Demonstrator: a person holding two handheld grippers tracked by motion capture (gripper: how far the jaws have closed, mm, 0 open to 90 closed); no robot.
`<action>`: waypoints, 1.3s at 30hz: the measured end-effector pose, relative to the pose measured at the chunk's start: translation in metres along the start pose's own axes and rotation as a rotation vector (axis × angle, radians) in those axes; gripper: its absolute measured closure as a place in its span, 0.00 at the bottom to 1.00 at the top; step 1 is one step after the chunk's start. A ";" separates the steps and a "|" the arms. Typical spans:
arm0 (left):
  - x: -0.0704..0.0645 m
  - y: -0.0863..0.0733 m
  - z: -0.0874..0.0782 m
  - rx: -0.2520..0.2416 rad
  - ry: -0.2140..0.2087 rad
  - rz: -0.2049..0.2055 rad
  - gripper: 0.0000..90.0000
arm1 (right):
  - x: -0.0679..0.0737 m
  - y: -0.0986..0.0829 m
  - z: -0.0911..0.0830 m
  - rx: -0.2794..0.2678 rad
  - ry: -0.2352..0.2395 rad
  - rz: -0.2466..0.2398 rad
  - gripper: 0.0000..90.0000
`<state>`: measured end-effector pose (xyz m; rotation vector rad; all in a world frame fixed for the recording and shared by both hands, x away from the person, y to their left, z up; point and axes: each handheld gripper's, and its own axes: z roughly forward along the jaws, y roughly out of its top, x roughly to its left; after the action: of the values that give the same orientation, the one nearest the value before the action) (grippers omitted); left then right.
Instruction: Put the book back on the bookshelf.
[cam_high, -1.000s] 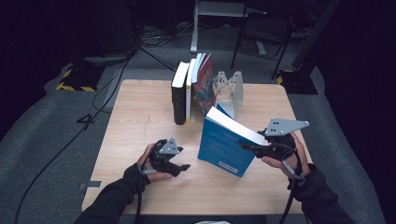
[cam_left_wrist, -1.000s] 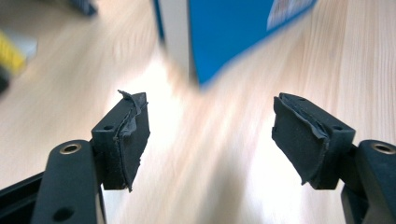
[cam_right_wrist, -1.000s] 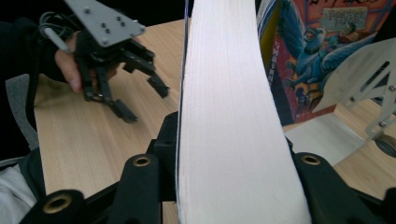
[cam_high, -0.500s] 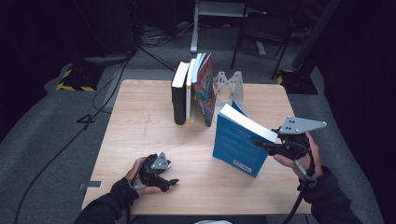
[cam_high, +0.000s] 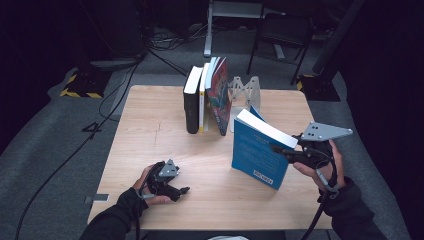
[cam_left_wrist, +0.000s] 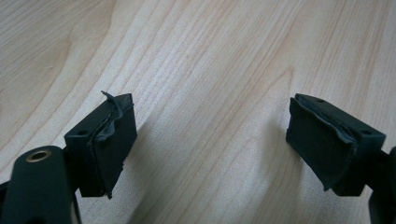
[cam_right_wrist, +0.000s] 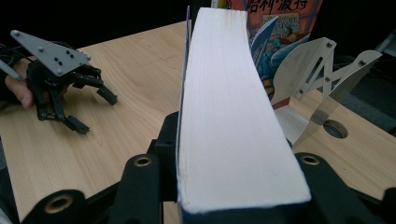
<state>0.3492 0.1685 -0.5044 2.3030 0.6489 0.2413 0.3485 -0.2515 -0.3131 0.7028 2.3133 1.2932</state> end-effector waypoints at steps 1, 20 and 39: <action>0.000 0.000 0.000 0.000 0.001 -0.002 0.18 | 0.000 0.000 0.000 -0.005 -0.002 0.005 0.67; 0.000 0.000 0.000 0.000 -0.001 -0.002 0.17 | -0.014 0.034 0.016 0.037 -0.064 0.012 0.67; 0.001 0.000 0.000 0.001 -0.004 0.001 0.17 | -0.046 0.062 0.046 0.050 -0.155 0.066 0.67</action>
<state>0.3501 0.1685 -0.5044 2.3046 0.6467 0.2371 0.4249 -0.2203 -0.2774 0.8714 2.2205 1.1685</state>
